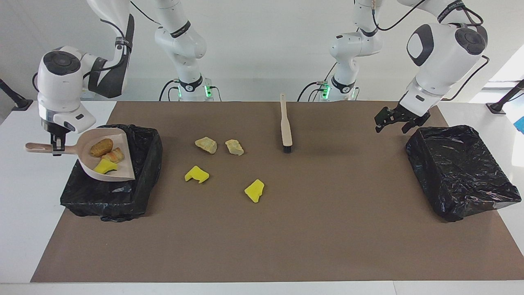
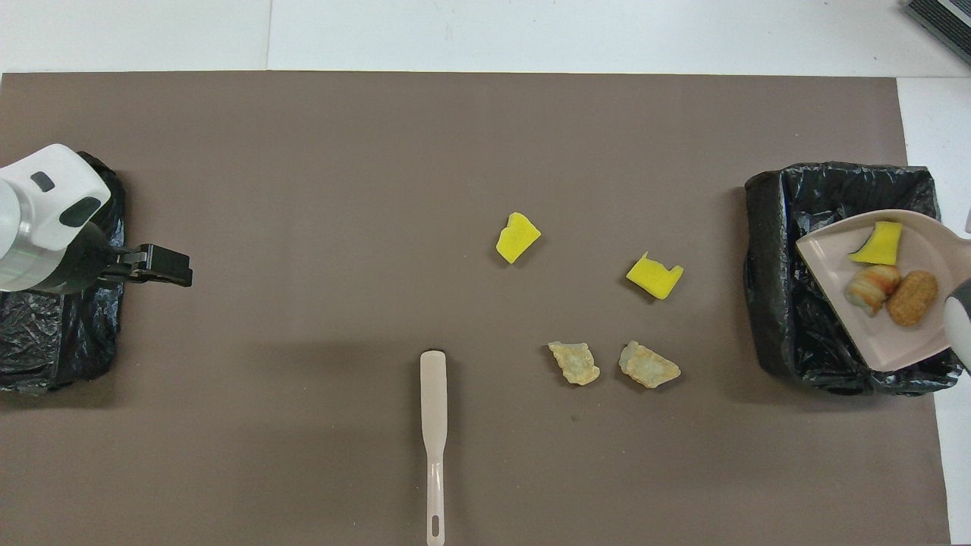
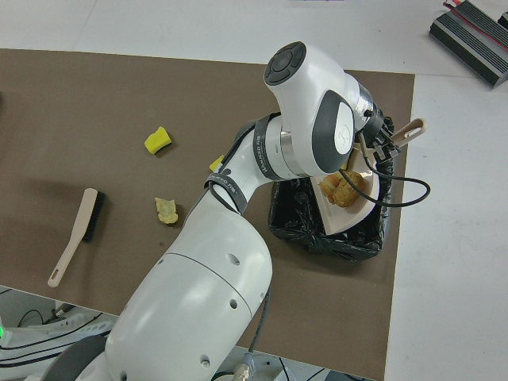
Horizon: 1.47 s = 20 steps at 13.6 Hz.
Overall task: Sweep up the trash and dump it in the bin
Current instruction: 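Tilt the dustpan to dump trash into the bag with the right gripper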
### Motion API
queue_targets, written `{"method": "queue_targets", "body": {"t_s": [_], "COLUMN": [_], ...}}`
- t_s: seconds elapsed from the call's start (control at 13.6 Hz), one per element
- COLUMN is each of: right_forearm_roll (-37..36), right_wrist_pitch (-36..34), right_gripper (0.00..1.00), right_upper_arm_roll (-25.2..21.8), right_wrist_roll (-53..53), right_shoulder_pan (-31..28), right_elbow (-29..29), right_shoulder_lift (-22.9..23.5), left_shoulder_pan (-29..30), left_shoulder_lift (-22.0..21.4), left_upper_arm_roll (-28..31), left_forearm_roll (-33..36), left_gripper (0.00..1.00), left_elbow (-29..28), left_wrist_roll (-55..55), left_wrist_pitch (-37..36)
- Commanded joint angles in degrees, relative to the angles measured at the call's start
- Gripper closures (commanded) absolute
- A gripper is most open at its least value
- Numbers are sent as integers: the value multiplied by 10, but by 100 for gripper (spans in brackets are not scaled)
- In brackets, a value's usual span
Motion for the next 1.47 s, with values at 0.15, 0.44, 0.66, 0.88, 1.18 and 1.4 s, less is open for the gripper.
{"method": "queue_targets", "body": {"t_s": [0.15,0.44,0.66,0.88,1.18,1.4], "right_forearm_roll": [-52,-81,-113,-125,-183,-216], "right_wrist_pitch": [-95,-86,-72,-70,-85,-89], "right_gripper": [100,100,100,100,100,100], "right_upper_arm_roll": [1,0,0,1,2,2], "right_wrist_roll": [89,97,97,95,119,170], "right_shoulder_pan": [59,54,46,34,57,87], "right_elbow": [10,-19,-24,-22,-24,-66], "right_shoulder_lift": [-44,-70,-72,-72,-82,-113], "left_shoulder_pan": [-19,-44,-108,-98,-75,-76], "left_shoulder_lift": [-20,-28,-7,-5,2,0], "left_upper_arm_roll": [55,86,161,145,116,116], "left_forearm_roll": [21,24,26,27,35,42], "left_gripper": [0,0,0,0,0,0], "left_elbow": [31,95,148,151,155,147], "left_wrist_roll": [2,8,8,7,9,65], "left_wrist_pitch": [-17,-67,-100,-98,-92,-67]}}
